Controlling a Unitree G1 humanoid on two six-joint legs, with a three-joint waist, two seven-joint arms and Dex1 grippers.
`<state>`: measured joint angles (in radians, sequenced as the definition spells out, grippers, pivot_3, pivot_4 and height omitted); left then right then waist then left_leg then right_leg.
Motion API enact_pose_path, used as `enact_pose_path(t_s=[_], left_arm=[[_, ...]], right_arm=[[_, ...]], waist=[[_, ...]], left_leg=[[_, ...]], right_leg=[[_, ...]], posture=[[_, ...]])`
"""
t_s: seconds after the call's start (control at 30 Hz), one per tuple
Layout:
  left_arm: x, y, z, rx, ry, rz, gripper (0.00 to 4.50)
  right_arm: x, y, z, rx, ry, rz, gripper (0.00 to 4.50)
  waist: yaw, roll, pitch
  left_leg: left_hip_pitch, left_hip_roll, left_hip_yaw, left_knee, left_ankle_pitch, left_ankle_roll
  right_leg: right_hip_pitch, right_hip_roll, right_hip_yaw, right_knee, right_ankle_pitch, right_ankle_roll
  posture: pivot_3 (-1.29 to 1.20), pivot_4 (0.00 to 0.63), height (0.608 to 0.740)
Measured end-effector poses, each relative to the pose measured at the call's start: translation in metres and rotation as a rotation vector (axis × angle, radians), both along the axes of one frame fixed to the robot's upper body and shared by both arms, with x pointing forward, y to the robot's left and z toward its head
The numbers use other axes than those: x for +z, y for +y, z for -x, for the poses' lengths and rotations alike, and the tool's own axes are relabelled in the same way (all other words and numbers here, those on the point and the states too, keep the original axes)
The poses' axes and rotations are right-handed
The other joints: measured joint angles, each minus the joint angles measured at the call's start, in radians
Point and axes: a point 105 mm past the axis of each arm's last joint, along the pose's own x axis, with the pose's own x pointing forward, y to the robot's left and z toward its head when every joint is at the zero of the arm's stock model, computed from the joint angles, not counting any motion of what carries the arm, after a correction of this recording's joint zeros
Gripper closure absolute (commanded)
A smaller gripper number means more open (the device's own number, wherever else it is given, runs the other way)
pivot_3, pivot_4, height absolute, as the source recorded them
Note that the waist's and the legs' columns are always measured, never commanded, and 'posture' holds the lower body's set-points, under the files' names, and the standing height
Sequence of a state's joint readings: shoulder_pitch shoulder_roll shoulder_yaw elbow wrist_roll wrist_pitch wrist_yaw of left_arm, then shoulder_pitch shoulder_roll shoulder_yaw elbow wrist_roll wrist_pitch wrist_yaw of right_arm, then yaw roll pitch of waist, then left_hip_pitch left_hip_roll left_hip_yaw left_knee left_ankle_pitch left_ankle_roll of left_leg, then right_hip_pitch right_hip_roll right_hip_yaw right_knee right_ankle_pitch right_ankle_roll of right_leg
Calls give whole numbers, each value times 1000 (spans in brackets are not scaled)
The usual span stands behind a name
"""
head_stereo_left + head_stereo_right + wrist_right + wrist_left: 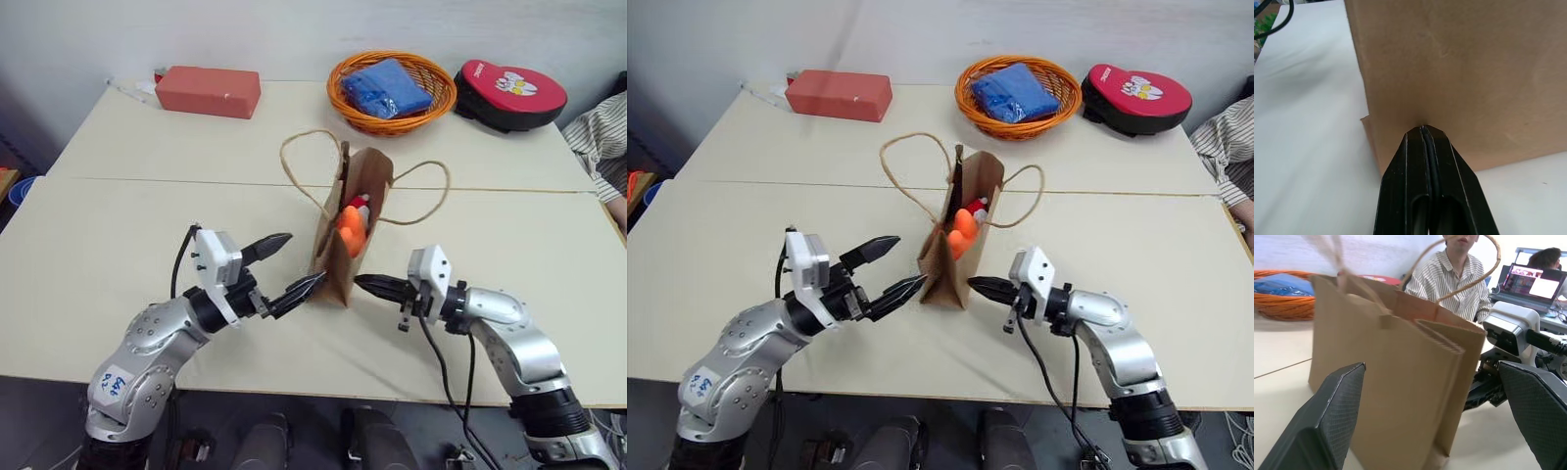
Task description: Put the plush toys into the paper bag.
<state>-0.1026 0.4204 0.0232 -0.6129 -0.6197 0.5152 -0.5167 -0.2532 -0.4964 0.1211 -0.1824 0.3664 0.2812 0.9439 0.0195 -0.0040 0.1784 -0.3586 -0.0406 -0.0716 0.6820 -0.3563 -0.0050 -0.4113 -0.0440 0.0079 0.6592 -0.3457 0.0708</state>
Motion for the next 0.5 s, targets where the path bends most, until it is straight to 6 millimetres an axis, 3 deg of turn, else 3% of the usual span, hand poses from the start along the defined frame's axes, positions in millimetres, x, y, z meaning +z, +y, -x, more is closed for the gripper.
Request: enact_pose_path(t_s=[0.27,0.43,0.5], left_arm=[[-5,-7,-13,53,-17,-31,0],[-8,-16,-21,76,-21,-36,0],[-7,-19,-24,82,-33,-28,396]], right_arm=[[2,23,0,39,20,3,4469],[2,26,-1,36,14,9,4469],[2,28,0,42,14,3,4500]], waist=[[2,0,0],[3,0,0],[3,0,0]], left_leg=[[0,0,0,0,0,0],[0,0,0,0,0,0],[0,0,0,0,0,0]], right_leg=[[0,0,0,0,0,0],[0,0,0,-1,0,0],[0,0,0,0,0,0]], posture=[[0,150,740],[0,150,740],[0,150,740]])
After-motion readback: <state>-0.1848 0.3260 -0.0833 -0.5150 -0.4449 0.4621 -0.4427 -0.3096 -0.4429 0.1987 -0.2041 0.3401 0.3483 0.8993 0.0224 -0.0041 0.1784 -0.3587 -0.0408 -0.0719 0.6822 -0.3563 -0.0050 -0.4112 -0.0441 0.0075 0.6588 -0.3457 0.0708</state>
